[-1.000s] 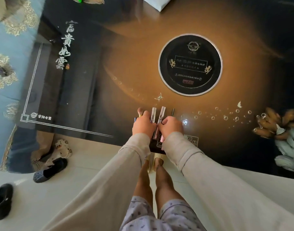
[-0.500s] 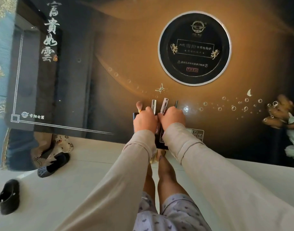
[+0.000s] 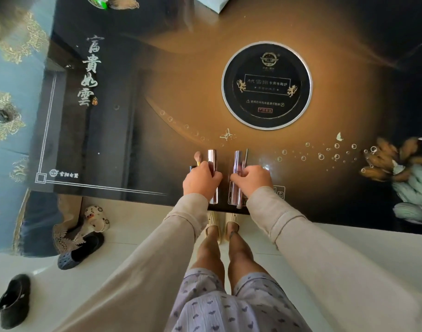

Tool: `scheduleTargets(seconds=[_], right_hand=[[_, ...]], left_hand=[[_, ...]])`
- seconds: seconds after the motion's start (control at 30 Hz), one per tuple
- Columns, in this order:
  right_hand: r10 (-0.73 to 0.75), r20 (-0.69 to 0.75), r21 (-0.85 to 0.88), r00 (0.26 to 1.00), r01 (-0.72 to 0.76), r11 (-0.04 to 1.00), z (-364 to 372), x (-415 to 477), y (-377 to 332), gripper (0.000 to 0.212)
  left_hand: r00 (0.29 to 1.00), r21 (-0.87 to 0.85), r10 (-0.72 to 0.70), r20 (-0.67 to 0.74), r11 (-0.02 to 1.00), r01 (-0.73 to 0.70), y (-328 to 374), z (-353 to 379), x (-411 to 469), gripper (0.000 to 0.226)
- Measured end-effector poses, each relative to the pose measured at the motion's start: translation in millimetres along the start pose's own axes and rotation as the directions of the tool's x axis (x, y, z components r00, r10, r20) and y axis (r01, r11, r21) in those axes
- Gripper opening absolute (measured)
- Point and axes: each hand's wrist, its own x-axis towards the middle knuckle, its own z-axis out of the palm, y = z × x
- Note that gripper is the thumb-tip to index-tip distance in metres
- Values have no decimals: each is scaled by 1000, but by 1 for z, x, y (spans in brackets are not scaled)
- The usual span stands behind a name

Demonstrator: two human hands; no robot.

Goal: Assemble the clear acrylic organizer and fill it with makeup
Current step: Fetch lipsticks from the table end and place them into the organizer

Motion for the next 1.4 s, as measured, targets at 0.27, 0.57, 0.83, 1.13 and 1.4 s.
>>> scheduleTargets(seconds=[0.27, 0.57, 0.83, 1.13, 1.4], right_hand=[[14, 72, -37, 997, -11, 999, -17, -70, 75, 14], [73, -22, 0, 997, -73, 997, -14, -132, 162, 11], [417, -88, 320, 904, -371, 872, 11, -189, 233, 39], [669, 17, 603, 743, -541, 586, 36, -257, 298, 26], [705, 92, 666, 703, -569, 481, 31, -285, 376, 38]], left_hand=[[987, -133, -79, 141, 986, 98, -66, -11, -67, 9], [963, 177, -108, 245, 982, 65, -126, -21, -101, 24], [930, 340, 79, 358, 917, -209, -54, -6, -94, 13], [742, 378, 349, 572, 691, -616, 81, 58, -117, 30], [669, 475, 300, 680, 514, -714, 144, 140, -160, 27]])
